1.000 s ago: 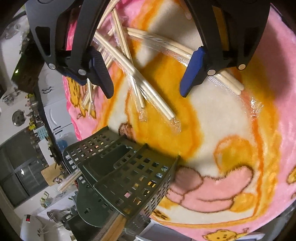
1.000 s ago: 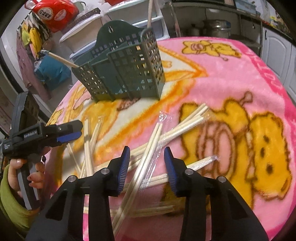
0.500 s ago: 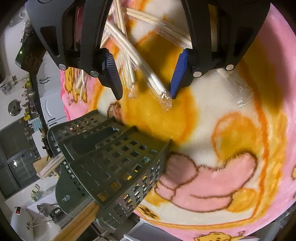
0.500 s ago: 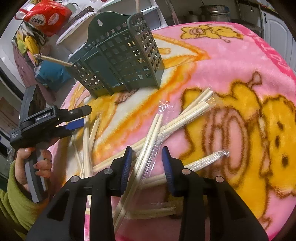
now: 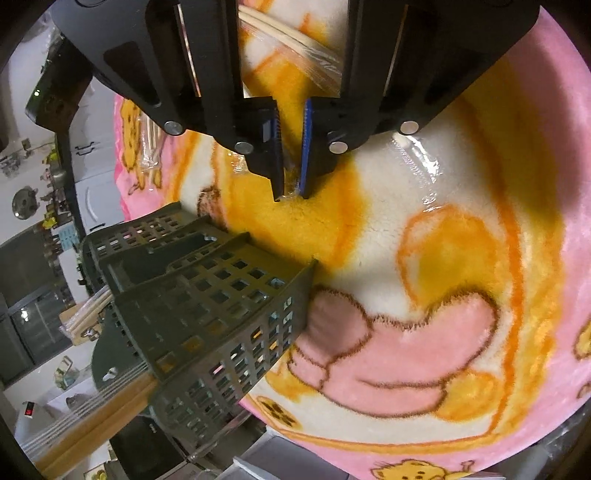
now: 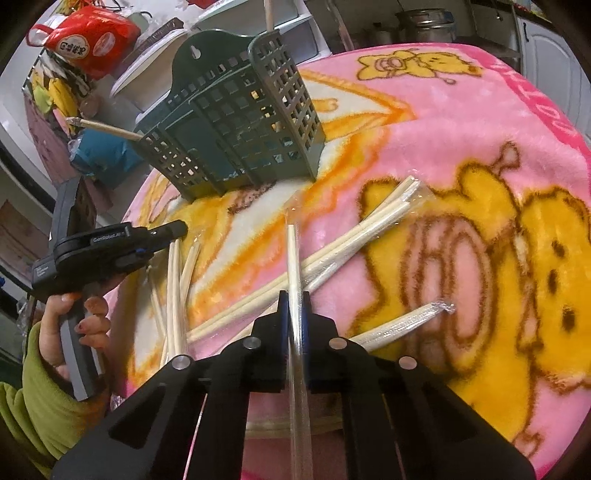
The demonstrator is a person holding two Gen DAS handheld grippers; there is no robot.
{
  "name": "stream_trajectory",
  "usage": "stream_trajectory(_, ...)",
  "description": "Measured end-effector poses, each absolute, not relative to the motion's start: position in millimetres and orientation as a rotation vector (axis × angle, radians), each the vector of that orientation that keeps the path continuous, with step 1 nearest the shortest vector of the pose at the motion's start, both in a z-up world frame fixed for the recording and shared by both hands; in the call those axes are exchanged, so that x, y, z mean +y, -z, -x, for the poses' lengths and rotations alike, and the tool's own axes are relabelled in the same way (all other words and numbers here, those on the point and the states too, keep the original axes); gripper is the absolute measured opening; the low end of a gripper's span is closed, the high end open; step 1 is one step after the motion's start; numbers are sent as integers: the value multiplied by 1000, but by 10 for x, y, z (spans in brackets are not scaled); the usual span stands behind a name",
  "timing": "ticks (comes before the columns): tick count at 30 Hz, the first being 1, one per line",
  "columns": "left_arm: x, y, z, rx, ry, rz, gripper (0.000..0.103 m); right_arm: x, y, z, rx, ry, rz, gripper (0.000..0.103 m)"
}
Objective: Organize utensils
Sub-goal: 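Close the left tool on another wrapped chopstick pair while the right tool grasps one, then lift the left tool's chopsticks over the green holder while the right tool carries its pair there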
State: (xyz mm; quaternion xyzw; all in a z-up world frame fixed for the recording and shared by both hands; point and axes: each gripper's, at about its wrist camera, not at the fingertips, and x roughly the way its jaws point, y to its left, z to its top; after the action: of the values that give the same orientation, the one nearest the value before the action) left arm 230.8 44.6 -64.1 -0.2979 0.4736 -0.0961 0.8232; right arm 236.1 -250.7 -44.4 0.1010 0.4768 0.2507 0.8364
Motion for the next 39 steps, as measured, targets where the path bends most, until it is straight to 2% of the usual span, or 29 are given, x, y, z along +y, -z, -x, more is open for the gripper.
stream_trajectory(9, 399, 209, -2111, 883, 268, 582, 4, -2572, 230, -2290, 932, -502, -199, 6)
stream_trajectory(22, 84, -487, -1953, 717, 370, 508, 4, -2542, -377, -2192, 734, -507, -153, 6)
stream_trajectory(39, -64, -984, -1894, 605, 423, 446, 3, -2479, -784, -2040, 591, -521, -161, 6)
